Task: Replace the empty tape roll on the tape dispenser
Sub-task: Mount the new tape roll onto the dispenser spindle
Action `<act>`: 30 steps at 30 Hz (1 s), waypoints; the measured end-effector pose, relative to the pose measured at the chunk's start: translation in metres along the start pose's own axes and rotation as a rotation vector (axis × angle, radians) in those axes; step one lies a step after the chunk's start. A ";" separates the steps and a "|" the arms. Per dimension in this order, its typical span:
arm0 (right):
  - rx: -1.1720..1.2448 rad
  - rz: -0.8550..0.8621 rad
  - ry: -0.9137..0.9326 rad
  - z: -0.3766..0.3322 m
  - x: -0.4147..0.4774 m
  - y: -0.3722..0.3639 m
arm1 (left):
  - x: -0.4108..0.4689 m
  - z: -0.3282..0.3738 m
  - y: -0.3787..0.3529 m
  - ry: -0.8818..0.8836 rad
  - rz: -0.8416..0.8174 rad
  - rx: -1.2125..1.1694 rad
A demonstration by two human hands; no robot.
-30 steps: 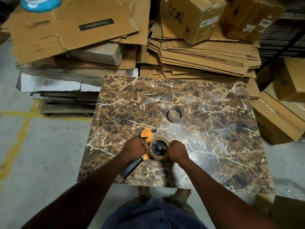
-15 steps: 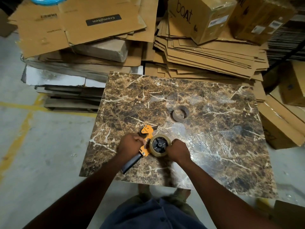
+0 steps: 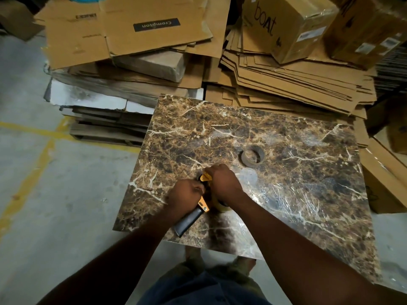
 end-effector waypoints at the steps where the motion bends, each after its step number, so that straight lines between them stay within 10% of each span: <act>1: -0.009 0.014 -0.002 0.002 0.000 0.000 | -0.001 -0.001 -0.005 0.016 0.000 -0.005; 22: -0.279 -0.074 0.185 0.038 -0.022 -0.002 | -0.016 0.006 -0.032 -0.165 0.033 -0.140; 30: -0.237 -0.090 0.160 0.048 -0.029 0.002 | -0.012 -0.014 -0.042 0.333 0.174 -0.429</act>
Point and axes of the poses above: each hand's wrist, its own x-axis towards the middle knuckle, its own y-axis out of the back of the hand, z = x × y, the point moved 7 cm from there along x, towards the middle knuckle, and after that the axes turned 5 degrees about -x, right-handed, at the moved point
